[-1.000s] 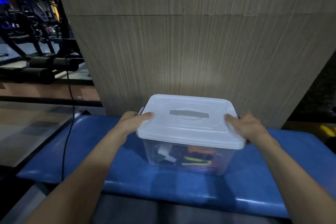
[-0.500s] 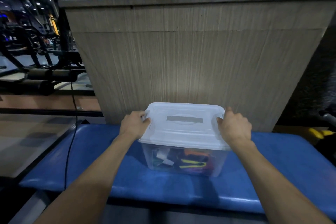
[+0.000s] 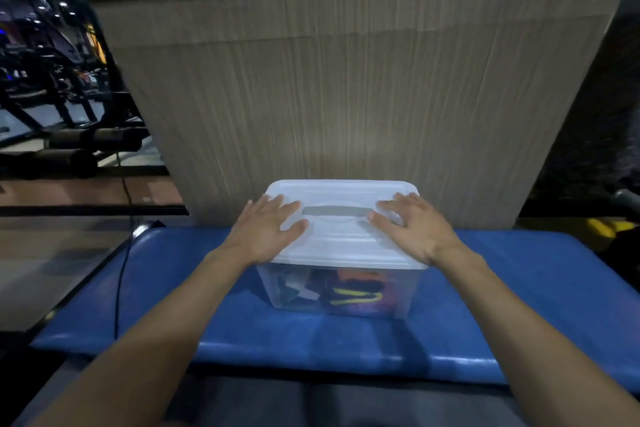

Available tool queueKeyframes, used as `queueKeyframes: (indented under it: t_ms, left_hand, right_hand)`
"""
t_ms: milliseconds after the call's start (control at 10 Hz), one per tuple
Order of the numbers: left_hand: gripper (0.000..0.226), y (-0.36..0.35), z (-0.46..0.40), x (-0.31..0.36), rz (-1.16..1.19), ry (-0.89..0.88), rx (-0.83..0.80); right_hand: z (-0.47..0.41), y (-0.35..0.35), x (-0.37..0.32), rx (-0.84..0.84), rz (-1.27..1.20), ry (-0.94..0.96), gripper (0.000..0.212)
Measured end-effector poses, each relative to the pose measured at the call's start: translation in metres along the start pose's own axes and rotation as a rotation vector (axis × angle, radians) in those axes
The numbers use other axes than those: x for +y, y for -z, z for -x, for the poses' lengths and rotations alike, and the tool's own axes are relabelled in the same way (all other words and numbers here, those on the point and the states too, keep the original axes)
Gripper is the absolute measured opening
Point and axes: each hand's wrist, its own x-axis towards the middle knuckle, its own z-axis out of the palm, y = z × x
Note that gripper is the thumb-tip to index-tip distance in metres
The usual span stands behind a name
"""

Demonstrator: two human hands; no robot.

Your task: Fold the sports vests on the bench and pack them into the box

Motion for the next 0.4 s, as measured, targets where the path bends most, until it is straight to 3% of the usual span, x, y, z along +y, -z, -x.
queueKeyframes:
  t_ms: [100, 200, 300, 400]
  left_hand:
    - [0.093, 0.005, -0.019, 0.008, 0.085, -0.264, 0.093]
    - [0.033, -0.003, -0.062, 0.04, 0.16, -0.552, 0.137]
    - [0.009, -0.005, -0.1, 0.069, 0.402, -0.61, 0.053]
    - [0.012, -0.002, -0.108, 0.08, 0.546, -0.515, -0.093]
  right_hand:
    - [-0.016, 0.004, 0.016, 0.118, -0.253, 0.126, 0.048]
    - [-0.044, 0.0, 0.036, 0.167, -0.5, 0.169, 0.037]
    - [-0.074, 0.002, 0.051, 0.149, -0.628, 0.175, 0.048]
    - [-0.089, 0.008, 0.061, 0.057, -0.774, 0.127, 0.058]
